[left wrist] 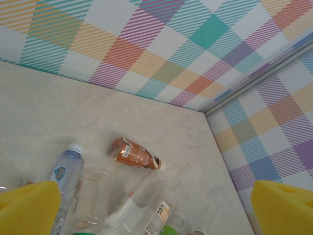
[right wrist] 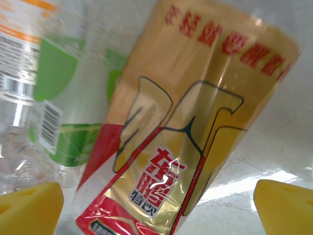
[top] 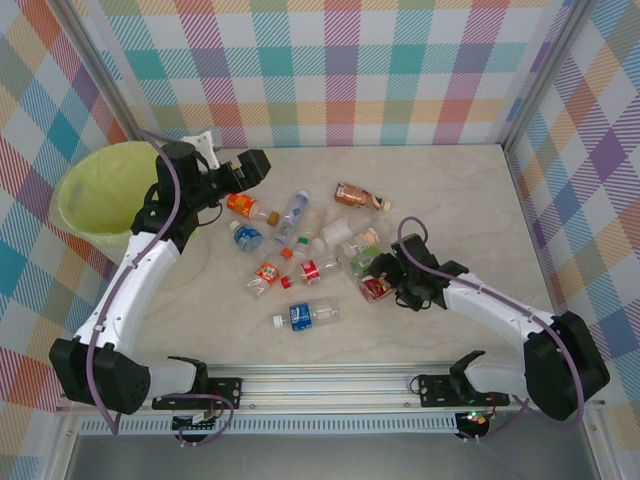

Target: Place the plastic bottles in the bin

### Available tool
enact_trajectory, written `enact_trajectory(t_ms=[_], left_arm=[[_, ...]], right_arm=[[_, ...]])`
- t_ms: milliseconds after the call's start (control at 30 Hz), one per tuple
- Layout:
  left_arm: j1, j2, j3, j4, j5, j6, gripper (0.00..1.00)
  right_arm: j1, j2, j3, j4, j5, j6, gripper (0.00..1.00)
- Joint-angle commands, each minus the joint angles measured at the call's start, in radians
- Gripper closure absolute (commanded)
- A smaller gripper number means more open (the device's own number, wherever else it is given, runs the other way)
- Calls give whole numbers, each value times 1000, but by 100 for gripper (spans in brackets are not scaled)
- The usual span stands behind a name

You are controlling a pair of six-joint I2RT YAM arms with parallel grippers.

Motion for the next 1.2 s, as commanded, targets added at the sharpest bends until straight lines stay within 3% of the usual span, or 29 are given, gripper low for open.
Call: enact_trajectory(t_ms=[0,367,567,700,933,1033,1167], left_arm=[[-14,-51,0,16,16,42,0],[-15,-68,-33,10,-15,65,0],[-14,-50,-31,7,5,54,0],[-14,-34,-31,20,30,31,0],[-30,5,-31,66,77,-17,0],[-58,40,-18,66,110,-26,0],[-126,100,13,59,115,-46,0]], right_arm=[[32,46,34,-33,22,86,0],[83,231,62,6,53,156,4],[85,215,21,68,75,107,16],[86,150,-7,138,91,-42,31],[89,3,-8,173,122,-324,37],[89,-89,-37,302,50,-522,38],[89,-134,17,300,-109,-757,37]])
